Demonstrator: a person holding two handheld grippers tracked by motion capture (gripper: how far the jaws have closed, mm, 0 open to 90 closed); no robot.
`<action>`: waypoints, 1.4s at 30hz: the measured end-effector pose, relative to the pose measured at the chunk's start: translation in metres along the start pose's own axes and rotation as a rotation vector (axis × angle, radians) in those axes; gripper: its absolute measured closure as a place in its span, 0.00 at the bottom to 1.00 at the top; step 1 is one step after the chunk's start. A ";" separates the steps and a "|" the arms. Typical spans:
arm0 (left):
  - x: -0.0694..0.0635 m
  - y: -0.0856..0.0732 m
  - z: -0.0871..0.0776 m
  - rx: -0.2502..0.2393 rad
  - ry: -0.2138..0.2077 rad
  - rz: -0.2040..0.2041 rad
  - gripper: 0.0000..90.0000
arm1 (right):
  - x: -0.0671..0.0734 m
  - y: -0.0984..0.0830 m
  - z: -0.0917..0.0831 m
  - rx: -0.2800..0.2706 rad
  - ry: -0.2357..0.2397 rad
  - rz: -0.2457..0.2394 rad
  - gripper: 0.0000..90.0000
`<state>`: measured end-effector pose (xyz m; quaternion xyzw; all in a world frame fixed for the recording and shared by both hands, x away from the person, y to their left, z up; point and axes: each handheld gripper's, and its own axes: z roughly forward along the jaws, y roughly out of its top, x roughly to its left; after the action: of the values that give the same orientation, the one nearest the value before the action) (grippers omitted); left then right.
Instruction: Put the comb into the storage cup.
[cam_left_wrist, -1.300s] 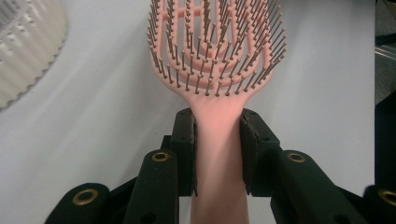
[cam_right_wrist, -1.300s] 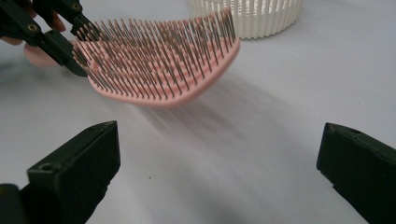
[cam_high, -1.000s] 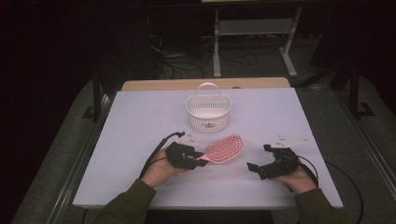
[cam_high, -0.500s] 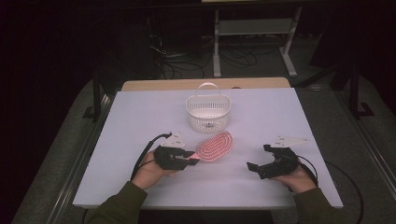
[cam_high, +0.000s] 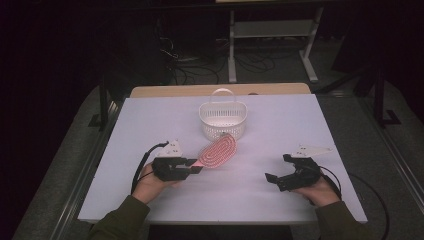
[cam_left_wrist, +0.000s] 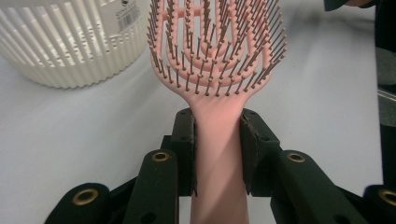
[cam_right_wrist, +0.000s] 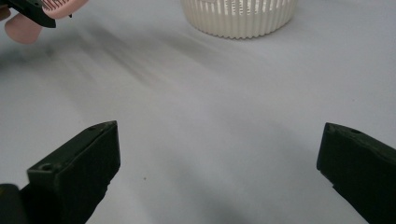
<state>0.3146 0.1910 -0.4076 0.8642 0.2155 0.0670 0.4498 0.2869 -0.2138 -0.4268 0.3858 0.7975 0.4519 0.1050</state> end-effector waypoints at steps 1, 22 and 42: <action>0.000 0.000 0.000 -0.005 -0.001 -0.002 0.78 | 0.000 0.000 0.000 -0.002 0.001 0.003 0.00; -0.003 -0.003 0.005 -0.076 0.004 -0.043 0.78 | 0.006 0.009 0.001 -0.015 0.013 -0.003 0.00; -0.002 -0.003 0.002 -0.108 0.016 -0.055 0.78 | 0.017 0.028 0.012 -0.012 0.036 -0.019 0.00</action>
<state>0.3129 0.1900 -0.4112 0.8319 0.2389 0.0728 0.4956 0.2960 -0.1864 -0.4081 0.3694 0.8001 0.4625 0.0972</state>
